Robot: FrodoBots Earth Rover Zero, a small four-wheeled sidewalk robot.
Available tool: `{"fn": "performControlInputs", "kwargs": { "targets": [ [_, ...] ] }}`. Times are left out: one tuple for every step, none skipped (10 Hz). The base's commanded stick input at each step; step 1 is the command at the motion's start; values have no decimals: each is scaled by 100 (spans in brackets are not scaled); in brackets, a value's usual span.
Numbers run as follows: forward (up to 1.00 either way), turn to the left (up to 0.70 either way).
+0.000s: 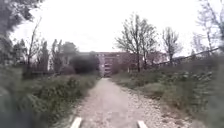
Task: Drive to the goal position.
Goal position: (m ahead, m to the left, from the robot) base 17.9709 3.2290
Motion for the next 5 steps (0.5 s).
{"fn": "performControlInputs", "kwargs": {
  "targets": [
    [70,0],
    [70,0],
    [70,0],
    [70,0],
    [70,0]
  ]
}}
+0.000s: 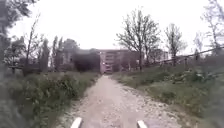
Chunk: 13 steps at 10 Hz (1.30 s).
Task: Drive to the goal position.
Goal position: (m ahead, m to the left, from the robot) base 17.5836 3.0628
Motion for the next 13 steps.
{"fn": "performControlInputs", "kwargs": {
  "targets": [
    [70,0],
    [70,0],
    [70,0],
    [70,0],
    [70,0],
    [70,0],
    [70,0],
    [70,0],
    [70,0],
    [70,0],
    [70,0],
    [70,0],
    [70,0]
  ]
}}
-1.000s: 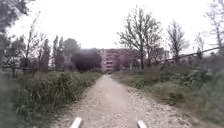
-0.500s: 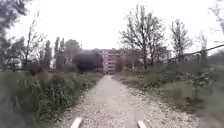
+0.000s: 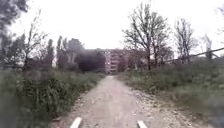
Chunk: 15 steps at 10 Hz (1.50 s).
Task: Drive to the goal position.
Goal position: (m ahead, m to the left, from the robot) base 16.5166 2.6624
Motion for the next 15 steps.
{"fn": "performControlInputs", "kwargs": {
  "targets": [
    [70,-9],
    [70,-27],
    [70,-35],
    [70,-27],
    [70,-12],
    [70,0],
    [70,0],
    [70,0],
    [70,0],
    [70,0],
    [70,0],
    [70,-32],
    [70,-12],
    [70,-3],
    [70,-2]
  ]
}}
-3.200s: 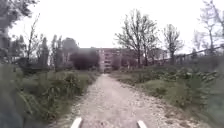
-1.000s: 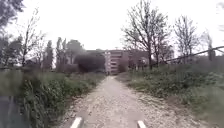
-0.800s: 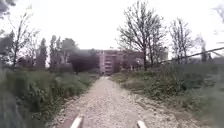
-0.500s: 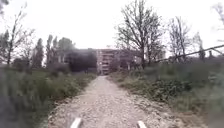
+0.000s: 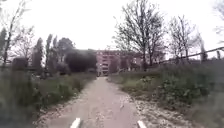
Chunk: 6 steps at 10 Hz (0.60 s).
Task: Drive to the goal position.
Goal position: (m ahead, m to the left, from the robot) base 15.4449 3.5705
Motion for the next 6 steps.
{"fn": "performControlInputs", "kwargs": {
  "targets": [
    [70,-1],
    [70,0],
    [70,0],
    [70,0],
    [70,0],
    [70,0]
  ]
}}
